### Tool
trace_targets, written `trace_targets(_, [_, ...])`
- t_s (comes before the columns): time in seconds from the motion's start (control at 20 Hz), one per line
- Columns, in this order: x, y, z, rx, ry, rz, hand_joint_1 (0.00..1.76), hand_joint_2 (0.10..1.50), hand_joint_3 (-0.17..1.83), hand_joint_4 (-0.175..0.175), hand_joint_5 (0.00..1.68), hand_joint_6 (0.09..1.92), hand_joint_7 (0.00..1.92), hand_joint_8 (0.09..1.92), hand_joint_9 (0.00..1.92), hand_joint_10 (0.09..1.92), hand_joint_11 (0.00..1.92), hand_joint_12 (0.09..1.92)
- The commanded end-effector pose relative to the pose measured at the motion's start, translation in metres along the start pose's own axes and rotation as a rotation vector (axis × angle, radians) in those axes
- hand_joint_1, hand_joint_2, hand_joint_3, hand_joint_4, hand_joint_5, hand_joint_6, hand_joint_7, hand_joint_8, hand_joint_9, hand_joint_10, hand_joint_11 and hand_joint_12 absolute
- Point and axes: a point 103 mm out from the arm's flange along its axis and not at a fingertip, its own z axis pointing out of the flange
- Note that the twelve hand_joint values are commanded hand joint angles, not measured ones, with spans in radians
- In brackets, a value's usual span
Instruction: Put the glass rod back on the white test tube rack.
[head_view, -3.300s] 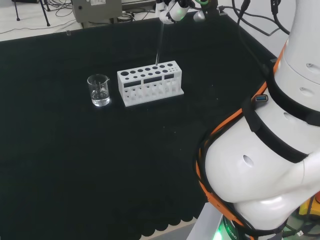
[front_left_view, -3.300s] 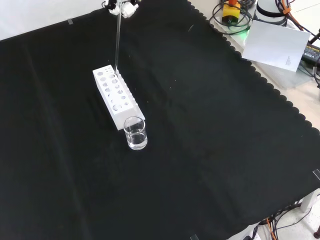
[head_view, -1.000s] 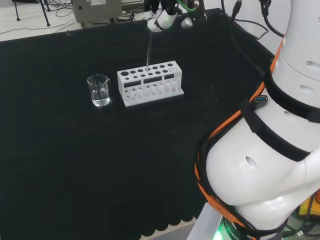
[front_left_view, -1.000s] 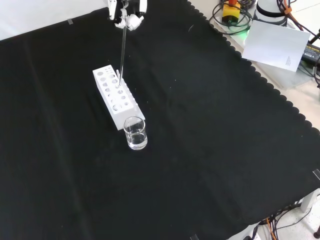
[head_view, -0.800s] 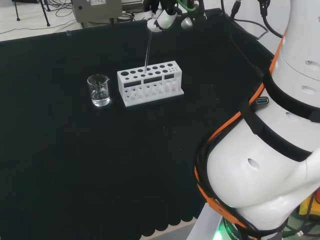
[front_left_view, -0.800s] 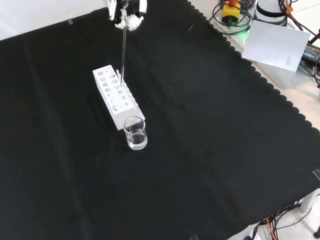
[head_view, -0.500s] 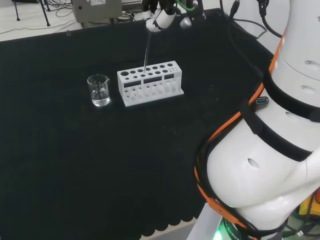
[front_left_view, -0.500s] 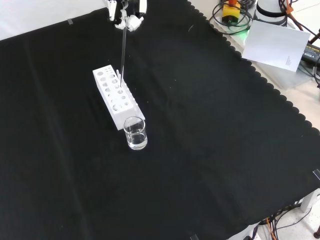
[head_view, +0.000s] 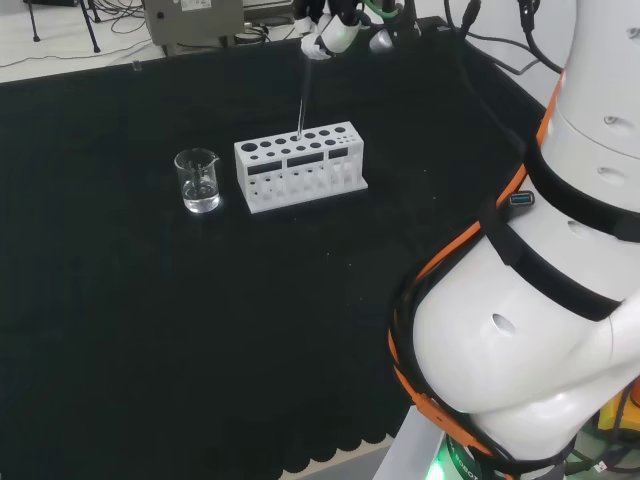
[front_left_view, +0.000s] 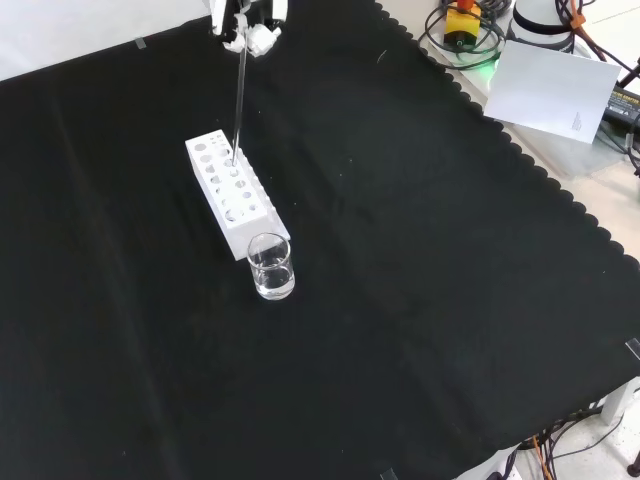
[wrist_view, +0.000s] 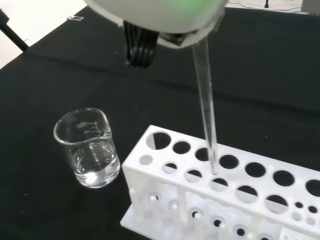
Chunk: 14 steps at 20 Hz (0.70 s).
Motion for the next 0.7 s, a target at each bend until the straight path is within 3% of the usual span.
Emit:
trace_targets(0.05, [-0.0036, -0.0049, 0.0020, 0.003, -0.008, 0.009, 1.18, 0.62, 0.91, -0.175, 1.09, 1.10, 1.42, 1.38, 1.88, 1.18, 1.91, 1.11])
trace_targets(0.7, [0.0008, -0.0008, 0.0058, 0.019, -0.016, 0.016, 1.18, 0.62, 0.91, -0.175, 1.09, 1.10, 1.42, 1.38, 1.88, 1.18, 1.91, 1.11])
